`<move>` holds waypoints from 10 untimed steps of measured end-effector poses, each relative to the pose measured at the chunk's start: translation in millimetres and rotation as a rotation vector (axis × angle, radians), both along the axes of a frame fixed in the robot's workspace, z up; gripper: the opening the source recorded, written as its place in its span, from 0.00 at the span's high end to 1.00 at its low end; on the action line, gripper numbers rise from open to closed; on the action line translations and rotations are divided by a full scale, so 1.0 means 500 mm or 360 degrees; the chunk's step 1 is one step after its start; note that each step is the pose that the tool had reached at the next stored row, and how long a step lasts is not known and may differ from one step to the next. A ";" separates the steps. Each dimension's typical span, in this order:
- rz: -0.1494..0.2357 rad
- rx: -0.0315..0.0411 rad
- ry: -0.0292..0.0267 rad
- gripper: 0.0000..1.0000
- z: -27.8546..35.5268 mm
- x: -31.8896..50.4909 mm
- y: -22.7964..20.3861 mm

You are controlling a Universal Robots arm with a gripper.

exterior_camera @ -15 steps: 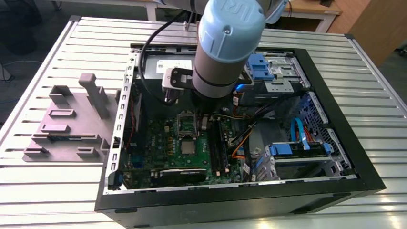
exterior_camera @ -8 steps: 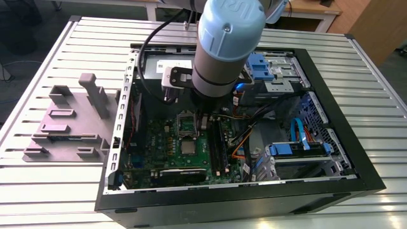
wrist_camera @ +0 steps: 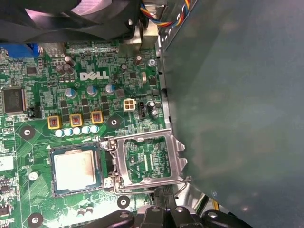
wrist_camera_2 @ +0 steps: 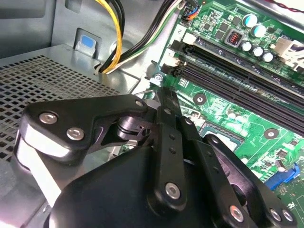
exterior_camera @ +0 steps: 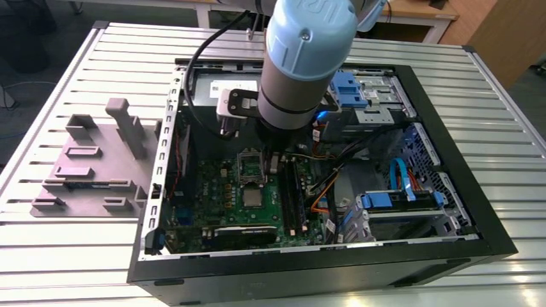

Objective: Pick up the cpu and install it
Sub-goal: 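Close the cpu cover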

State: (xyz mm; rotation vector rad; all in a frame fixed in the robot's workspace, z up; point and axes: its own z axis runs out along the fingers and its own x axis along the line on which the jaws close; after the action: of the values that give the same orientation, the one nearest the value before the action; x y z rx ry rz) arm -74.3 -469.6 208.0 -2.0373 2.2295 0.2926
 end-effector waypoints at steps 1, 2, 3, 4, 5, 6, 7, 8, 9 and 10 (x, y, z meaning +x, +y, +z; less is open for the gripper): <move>0.0000 -0.0002 0.00001 0.89 -0.001 0.000 0.0000; 0.0000 -0.0003 0.00001 0.89 -0.002 0.001 0.0000; 0.0000 -0.0003 0.00001 0.89 -0.003 0.001 0.0000; 0.0000 -0.0003 0.00002 0.89 -0.004 0.003 0.0000; 0.0000 -0.0003 0.00003 0.89 -0.004 0.004 0.0000; 0.0000 -0.0003 0.00003 0.89 -0.005 0.005 0.0000; 0.0000 -0.0002 0.00000 0.89 -0.006 0.005 0.0001; 0.0000 -0.0002 -0.00001 0.89 -0.007 0.005 0.0002; 0.0000 -0.0003 0.00000 0.89 -0.008 0.005 0.0001; 0.0000 -0.0003 -0.00001 0.89 -0.009 0.004 0.0001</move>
State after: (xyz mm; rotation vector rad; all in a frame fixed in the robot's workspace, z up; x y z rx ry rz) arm -72.5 -469.5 203.5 -2.0380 2.2307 0.2907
